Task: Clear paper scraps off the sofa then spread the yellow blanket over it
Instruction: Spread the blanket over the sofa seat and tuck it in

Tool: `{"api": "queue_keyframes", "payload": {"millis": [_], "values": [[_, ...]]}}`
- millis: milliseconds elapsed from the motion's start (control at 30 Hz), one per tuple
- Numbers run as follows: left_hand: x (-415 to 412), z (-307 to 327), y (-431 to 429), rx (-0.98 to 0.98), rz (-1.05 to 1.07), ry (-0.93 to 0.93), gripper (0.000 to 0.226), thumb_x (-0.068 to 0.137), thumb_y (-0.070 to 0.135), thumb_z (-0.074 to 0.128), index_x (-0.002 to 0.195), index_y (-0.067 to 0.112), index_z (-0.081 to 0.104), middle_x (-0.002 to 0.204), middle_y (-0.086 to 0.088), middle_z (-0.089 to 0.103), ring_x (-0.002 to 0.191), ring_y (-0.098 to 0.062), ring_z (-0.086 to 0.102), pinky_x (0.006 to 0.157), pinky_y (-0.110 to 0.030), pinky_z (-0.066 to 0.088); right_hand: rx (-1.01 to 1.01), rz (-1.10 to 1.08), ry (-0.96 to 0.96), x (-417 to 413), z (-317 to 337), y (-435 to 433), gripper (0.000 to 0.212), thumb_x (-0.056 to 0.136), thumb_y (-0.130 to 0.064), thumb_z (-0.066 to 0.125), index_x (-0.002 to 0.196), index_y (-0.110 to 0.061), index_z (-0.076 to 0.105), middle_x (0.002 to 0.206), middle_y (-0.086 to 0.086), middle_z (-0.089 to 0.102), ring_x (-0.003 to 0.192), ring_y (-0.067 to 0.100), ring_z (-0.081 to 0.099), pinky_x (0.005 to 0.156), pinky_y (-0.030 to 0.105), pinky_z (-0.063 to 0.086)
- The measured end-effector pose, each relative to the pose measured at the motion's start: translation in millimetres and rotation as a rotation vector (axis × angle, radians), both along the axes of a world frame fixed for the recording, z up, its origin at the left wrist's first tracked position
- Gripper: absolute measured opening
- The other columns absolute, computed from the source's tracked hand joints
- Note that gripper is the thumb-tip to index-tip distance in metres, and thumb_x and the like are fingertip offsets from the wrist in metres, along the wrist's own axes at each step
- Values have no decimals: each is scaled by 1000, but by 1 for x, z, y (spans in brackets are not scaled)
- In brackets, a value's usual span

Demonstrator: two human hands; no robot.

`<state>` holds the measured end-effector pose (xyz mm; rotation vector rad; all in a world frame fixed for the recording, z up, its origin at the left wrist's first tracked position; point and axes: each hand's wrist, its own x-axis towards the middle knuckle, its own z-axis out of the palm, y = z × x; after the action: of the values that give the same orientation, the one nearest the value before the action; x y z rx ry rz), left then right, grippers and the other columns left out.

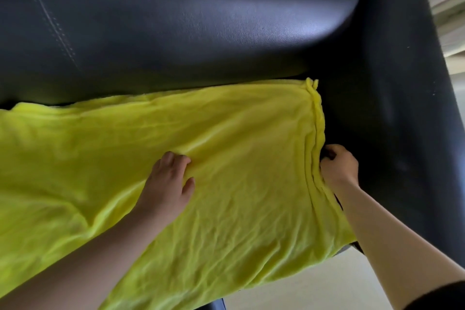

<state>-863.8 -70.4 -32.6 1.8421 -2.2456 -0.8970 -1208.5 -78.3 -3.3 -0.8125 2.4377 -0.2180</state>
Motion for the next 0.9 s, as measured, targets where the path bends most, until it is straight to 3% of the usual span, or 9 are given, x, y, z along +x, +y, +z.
{"api": "queue_keyframes", "payload": {"millis": [100,200,300,400,500,633,767,867,900], "values": [[6,5,-1,-27,31,91,43,80,35,40,103,6,61,94,-12,58,81,-32,62,76,-36,50,22,-80,-23,4,4,-6,52,88,-23,63,137,-9,49,126,11,60,111,27,58,86,34,46],[29,13,-4,-148,123,105,35,81,29,42,101,7,62,91,-11,59,81,-33,61,77,-36,44,-1,-93,-154,7,3,-18,30,89,-30,62,113,-13,67,107,9,68,86,19,61,73,31,49],[66,19,-4,-265,209,35,34,81,22,45,103,4,63,93,-14,59,89,-37,57,84,-43,44,51,-203,-460,7,8,-28,32,90,-40,63,110,-16,67,103,8,70,91,23,66,78,36,55],[104,19,-1,-358,300,-73,36,81,20,46,107,0,59,99,-21,59,99,-41,51,91,-47,37,204,-117,-541,-1,12,-28,34,89,-32,66,118,-15,63,108,7,67,94,20,64,71,31,52],[144,17,9,-407,485,-141,38,82,13,44,116,-1,53,114,-25,56,111,-41,45,98,-44,32,187,-65,-513,-3,11,-33,29,94,-21,59,118,-7,61,109,12,64,85,18,59,71,31,48],[196,2,22,-302,731,-216,53,83,-10,40,136,-4,40,139,-29,41,130,-42,35,109,-47,28,258,-104,-563,-9,14,-37,28,93,-21,59,119,-10,59,103,9,65,93,22,61,92,40,46],[232,-26,34,-184,585,-354,49,90,-2,43,139,-2,40,146,-29,35,133,-48,33,105,-58,31,348,4,-538,-23,8,-30,55,65,-37,79,116,-20,67,115,9,70,106,30,66,100,50,46],[238,-38,38,-98,507,-420,53,90,0,47,143,1,36,152,-24,28,137,-48,27,105,-61,26,223,-3,-516,-10,14,-26,12,88,-20,66,100,-22,66,115,15,66,103,32,63,99,51,45],[237,-39,38,-82,504,-419,54,91,0,47,144,2,34,153,-23,26,138,-48,26,107,-60,24,187,-23,-500,-7,14,-25,10,87,-22,67,97,-23,64,112,16,67,102,33,64,95,49,47]]}}
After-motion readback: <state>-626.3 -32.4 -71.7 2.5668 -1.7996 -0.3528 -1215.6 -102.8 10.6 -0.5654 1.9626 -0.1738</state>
